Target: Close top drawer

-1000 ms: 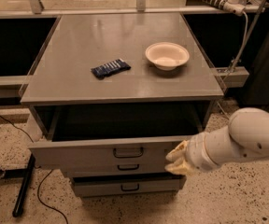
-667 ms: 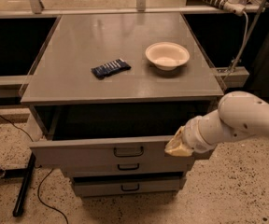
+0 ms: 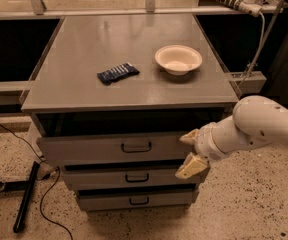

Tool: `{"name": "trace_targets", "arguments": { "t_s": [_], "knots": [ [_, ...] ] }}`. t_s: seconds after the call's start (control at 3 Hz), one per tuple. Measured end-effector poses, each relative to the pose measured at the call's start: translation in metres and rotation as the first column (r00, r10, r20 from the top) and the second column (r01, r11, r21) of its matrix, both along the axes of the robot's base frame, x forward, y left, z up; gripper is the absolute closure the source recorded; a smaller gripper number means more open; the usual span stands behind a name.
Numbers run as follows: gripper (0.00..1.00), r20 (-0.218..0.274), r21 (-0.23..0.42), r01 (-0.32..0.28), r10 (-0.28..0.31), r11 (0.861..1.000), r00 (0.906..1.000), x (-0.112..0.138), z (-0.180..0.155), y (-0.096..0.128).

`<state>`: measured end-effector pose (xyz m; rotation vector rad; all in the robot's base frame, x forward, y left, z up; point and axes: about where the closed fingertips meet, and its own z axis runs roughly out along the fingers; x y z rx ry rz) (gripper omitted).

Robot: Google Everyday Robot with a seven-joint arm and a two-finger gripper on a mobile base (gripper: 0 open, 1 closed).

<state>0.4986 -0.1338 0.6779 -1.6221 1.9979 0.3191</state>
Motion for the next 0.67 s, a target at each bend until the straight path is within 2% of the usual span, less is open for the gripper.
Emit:
{"name": "trace_targets", "arguments": {
  "t_s": [0.33,0.67],
  "knots": [
    [0.06,0.000,0.000,0.000,0.000,1.000,1.0000,0.0000,0.0000,0.0000],
    [0.00,0.000,0.000,0.000,0.000,1.000,1.0000,0.0000,0.0000,0.0000]
  ]
}}
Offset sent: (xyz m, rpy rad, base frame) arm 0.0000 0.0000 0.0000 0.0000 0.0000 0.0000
